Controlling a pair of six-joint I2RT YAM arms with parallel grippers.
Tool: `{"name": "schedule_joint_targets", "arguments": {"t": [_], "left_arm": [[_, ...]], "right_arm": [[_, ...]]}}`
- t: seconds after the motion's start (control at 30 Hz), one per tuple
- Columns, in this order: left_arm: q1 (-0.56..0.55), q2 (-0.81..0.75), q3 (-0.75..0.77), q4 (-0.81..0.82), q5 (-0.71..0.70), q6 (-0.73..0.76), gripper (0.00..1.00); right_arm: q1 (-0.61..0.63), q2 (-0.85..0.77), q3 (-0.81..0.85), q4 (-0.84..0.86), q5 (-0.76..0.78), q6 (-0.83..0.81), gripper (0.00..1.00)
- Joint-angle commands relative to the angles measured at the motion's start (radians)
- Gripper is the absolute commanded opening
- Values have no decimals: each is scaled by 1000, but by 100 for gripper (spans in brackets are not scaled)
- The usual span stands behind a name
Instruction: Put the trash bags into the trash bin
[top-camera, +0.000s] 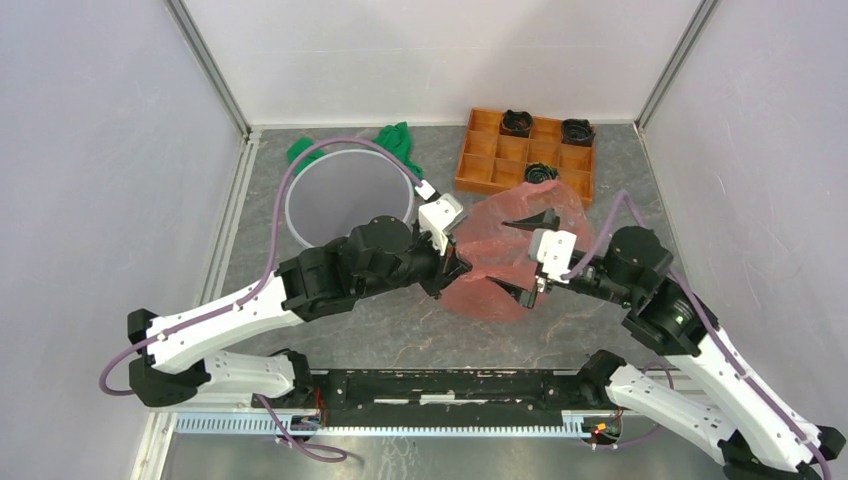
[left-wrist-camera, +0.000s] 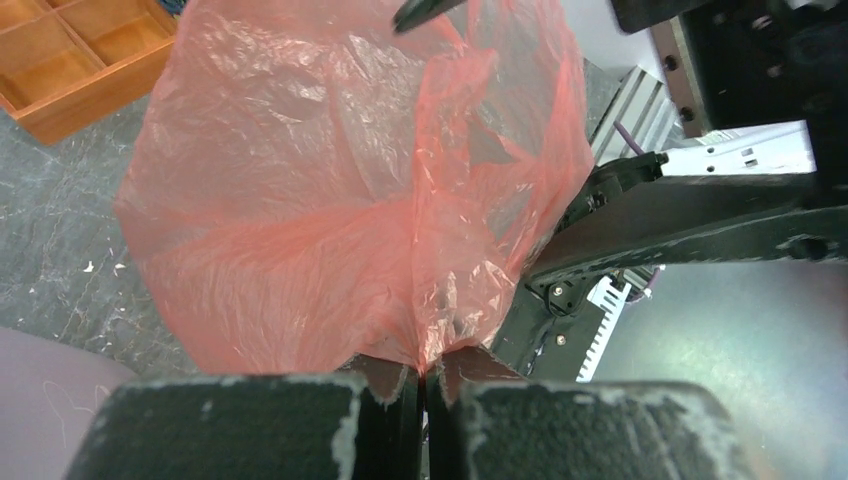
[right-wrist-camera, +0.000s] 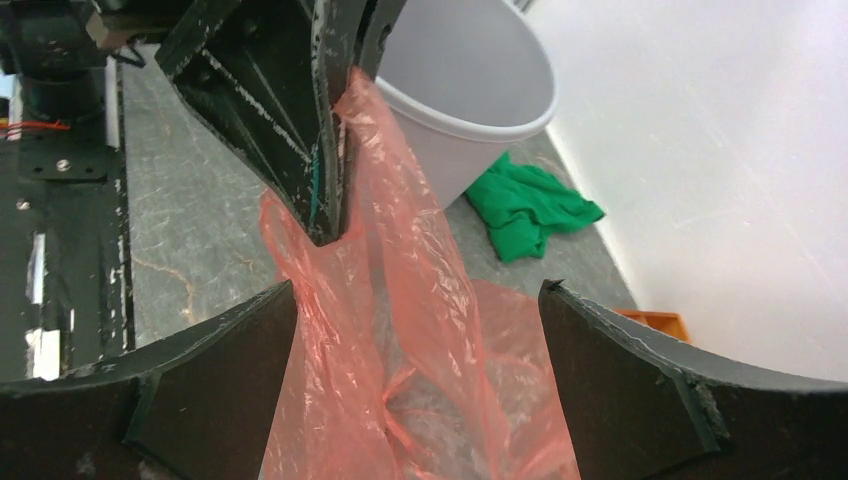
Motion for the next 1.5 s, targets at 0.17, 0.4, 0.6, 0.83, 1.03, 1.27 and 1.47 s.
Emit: {"name": "schedule_joint_targets", "arguments": {"t": [0.17, 0.4, 0.6, 0.83, 1.03, 1.27, 1.47], "left_arm": [[1, -68, 5, 33, -21, 69, 2], [1, -48, 61, 27, -56, 73, 2], [1, -5, 132, 25, -142, 42, 2], [1, 49, 204, 26, -172, 9, 2], [1, 94, 265, 16, -205, -14, 14], [2, 72, 224, 5, -309, -36, 71], [1, -19, 102, -13, -430, -47, 100]], "right_arm": [[3, 115, -10, 28, -137, 20, 98], [4, 88, -90, 93, 79, 148, 94], [4, 54, -134, 92, 197, 194, 87], [4, -13, -178, 127, 284, 218, 71], [4, -44, -161, 142, 336, 245, 30], [3, -133, -146, 133, 759, 295, 1], [3, -204, -158, 139, 971, 318, 1]]}}
